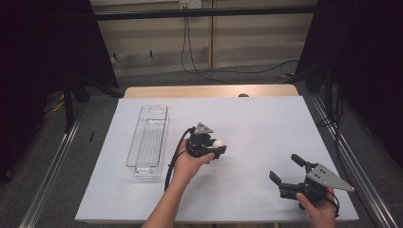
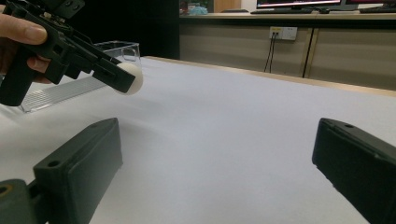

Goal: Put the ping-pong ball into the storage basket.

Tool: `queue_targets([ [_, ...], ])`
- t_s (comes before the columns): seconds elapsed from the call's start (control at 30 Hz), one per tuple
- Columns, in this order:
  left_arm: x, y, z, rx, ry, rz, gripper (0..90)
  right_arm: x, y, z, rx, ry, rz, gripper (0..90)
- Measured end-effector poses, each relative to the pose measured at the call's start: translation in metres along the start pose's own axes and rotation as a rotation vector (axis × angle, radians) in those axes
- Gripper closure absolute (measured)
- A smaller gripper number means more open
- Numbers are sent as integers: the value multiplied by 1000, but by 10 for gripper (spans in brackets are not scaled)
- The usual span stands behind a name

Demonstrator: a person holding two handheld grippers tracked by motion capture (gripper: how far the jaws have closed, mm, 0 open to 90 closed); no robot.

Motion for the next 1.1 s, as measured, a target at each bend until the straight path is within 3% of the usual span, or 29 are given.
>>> queue_targets([
  [0.77, 7, 6, 3, 31, -2, -14, 513, 2, -2, 0, 0, 2, 3, 11],
  [0.93, 12, 9, 3, 23, 9, -29, 513, 2, -1, -1, 3, 2, -2, 11],
  [1.1, 16, 13, 4, 40, 0, -43, 512, 1, 0, 0, 6, 1, -1, 11],
])
Point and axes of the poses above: each handheld gripper's, and its own axes: x roughly backward along the jaws, z roughly out of its underside, y roughly to its left, the point moved 4 cm from there along -x, roughly forward along the jaws, and after that the axes turned 3 degrees about -x, right-handed, at the moved point
